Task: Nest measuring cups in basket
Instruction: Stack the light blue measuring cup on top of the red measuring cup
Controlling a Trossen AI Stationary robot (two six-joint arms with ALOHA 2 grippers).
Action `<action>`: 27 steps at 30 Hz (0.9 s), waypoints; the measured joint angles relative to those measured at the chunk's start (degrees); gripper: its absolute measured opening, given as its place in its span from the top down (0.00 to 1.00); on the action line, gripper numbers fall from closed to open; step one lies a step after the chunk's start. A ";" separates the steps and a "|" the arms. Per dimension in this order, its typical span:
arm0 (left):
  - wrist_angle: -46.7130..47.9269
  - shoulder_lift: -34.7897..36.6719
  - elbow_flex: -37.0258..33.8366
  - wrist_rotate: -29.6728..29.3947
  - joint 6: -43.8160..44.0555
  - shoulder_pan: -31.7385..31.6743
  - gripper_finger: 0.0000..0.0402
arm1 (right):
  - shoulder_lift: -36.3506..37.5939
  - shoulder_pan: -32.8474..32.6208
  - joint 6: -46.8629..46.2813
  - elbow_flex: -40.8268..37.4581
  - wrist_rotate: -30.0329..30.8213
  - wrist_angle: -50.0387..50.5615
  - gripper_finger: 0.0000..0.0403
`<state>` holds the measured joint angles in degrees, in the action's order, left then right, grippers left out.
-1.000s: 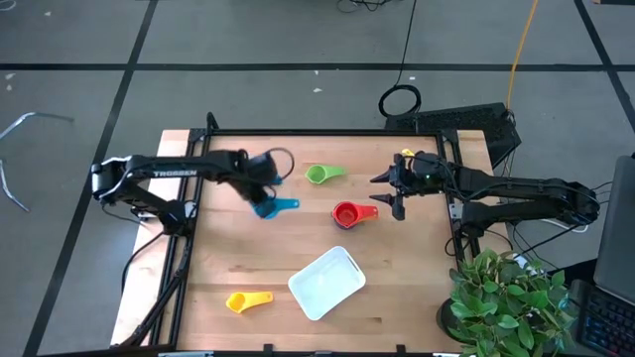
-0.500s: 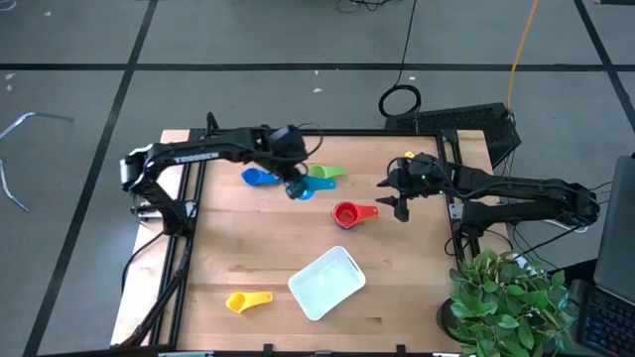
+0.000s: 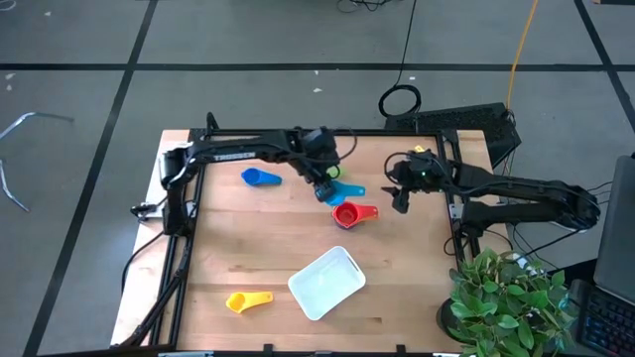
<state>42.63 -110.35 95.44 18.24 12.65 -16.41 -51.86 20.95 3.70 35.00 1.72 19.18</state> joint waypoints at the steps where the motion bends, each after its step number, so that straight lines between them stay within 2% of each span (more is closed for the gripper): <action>1: -1.09 -0.76 0.00 0.47 0.06 0.29 0.99 | 0.33 0.42 0.00 0.00 -0.01 -0.07 0.47; 6: -6.29 -3.71 0.00 1.90 1.26 1.65 0.99 | 2.91 2.44 0.26 0.00 -0.02 0.24 0.47; 17: -9.48 -9.94 -0.04 1.40 3.11 3.61 0.99 | 7.51 4.84 0.54 0.01 -0.19 0.45 0.47; 27: -8.72 -9.73 -0.02 -3.98 3.92 4.18 0.99 | 7.54 4.96 0.59 0.00 -0.26 0.42 0.47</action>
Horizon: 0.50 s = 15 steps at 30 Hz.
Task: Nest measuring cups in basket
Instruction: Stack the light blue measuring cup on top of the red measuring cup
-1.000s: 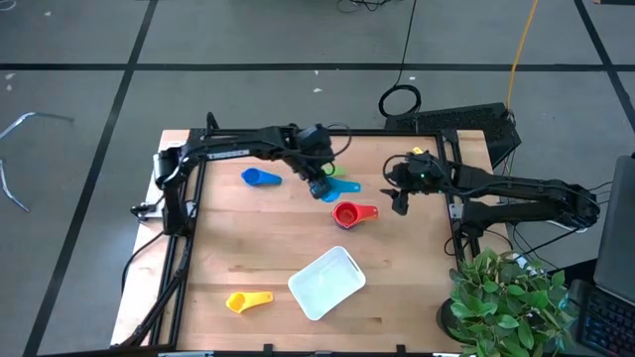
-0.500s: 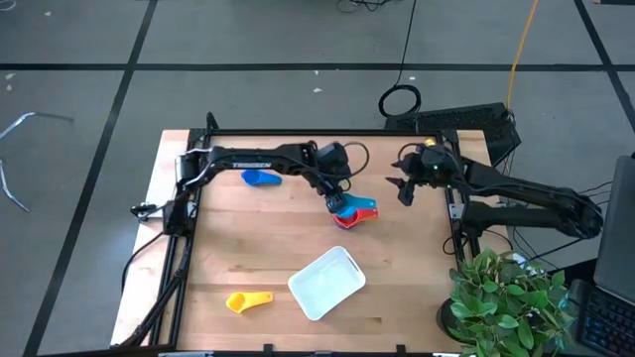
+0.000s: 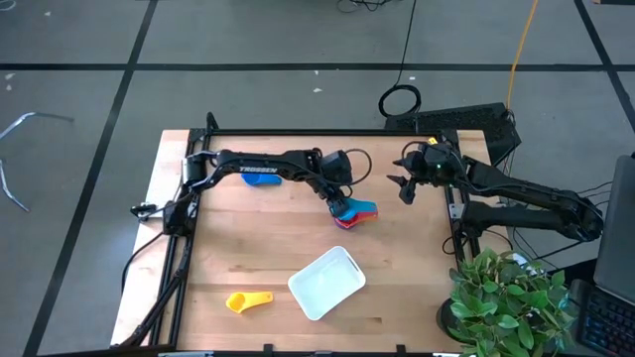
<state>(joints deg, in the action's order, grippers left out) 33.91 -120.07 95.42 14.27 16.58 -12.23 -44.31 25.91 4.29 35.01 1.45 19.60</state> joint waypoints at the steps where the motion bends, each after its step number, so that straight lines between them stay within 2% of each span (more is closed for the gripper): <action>1: -0.08 -0.24 0.02 -0.31 -0.02 0.04 0.99 | 0.00 0.00 0.00 0.00 0.00 0.03 0.47; 15: 5.24 -1.48 0.01 -1.76 -1.04 0.33 0.99 | 0.00 0.00 0.00 0.01 -0.01 0.00 0.47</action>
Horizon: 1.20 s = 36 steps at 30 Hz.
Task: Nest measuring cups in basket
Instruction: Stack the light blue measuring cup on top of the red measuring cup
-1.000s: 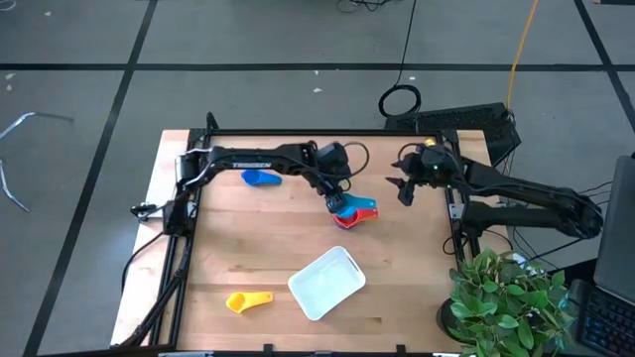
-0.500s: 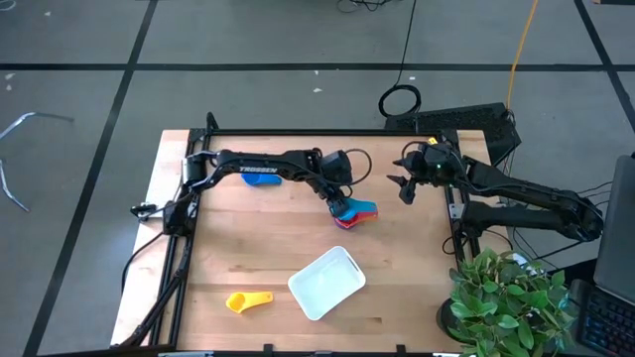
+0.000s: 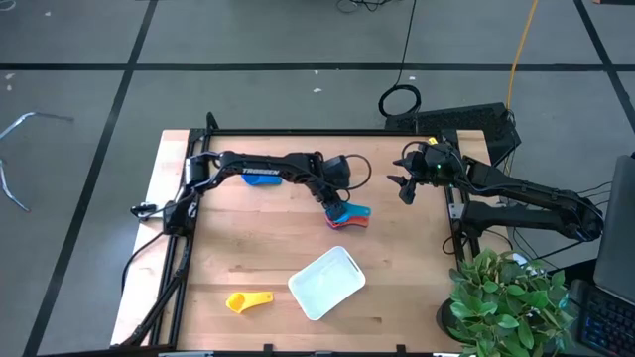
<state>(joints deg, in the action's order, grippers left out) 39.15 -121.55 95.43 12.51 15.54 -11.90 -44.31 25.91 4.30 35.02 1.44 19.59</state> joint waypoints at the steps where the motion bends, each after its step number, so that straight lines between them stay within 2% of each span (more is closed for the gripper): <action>1: 1.11 0.09 0.05 -0.52 0.01 0.00 0.99 | 0.00 0.00 0.01 0.00 0.01 0.00 0.47; 10: 4.35 0.52 0.07 -1.79 -4.24 0.00 0.98 | 0.00 0.00 0.37 0.01 -0.01 -0.02 0.47; 16: 5.22 1.15 -0.10 -2.78 -7.37 -0.33 0.85 | 0.00 0.00 0.46 0.01 -0.19 -0.01 0.47; 20: 5.41 1.15 -0.12 -2.90 -8.48 -0.33 0.80 | 0.00 0.00 0.46 -0.02 -0.21 -0.02 0.47; 36: 5.08 1.28 -0.12 -5.24 -11.03 -0.35 0.79 | -0.02 0.00 0.67 -0.01 -0.23 -0.02 0.47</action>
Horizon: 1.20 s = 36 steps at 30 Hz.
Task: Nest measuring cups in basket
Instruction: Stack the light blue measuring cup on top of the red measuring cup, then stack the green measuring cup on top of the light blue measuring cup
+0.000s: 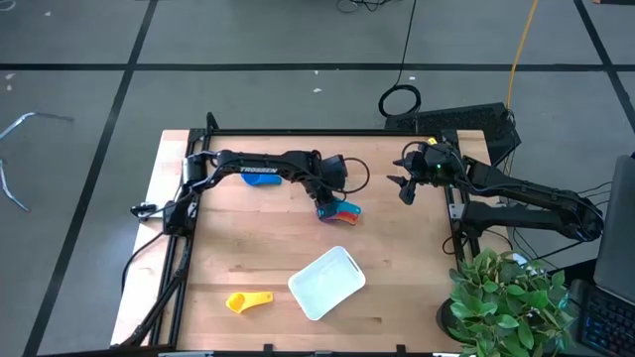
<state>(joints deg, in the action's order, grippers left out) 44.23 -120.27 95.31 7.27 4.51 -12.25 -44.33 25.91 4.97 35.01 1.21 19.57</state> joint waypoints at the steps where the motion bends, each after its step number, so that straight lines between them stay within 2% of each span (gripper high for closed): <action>1: -0.21 0.00 0.00 -0.02 -0.15 -0.02 0.79 | 0.00 0.00 0.00 0.00 0.00 -0.01 0.47; 16: 4.26 0.22 4.76 -1.58 -3.88 -0.04 0.79 | 0.01 0.00 0.09 0.01 -0.18 0.00 0.47; 21: 4.96 1.43 4.66 -2.83 -3.94 -0.83 0.79 | -1.71 0.15 -1.88 0.02 -5.12 -3.33 0.47; 26: 4.70 9.60 4.26 -2.94 -4.85 -2.57 0.79 | -10.05 2.31 -1.96 2.35 -12.57 -6.06 0.47; 29: 1.89 16.15 0.97 -4.07 -5.80 -2.84 0.79 | -17.03 3.26 1.28 6.31 -15.21 -6.05 0.47; 36: -13.11 33.52 -16.91 -4.85 -5.38 -2.79 0.79 | -30.89 4.93 9.16 16.53 -21.86 -6.31 0.47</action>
<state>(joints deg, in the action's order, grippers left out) 31.13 -86.74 78.39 2.42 -0.87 -15.05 -75.22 30.84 14.13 51.54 -20.65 13.26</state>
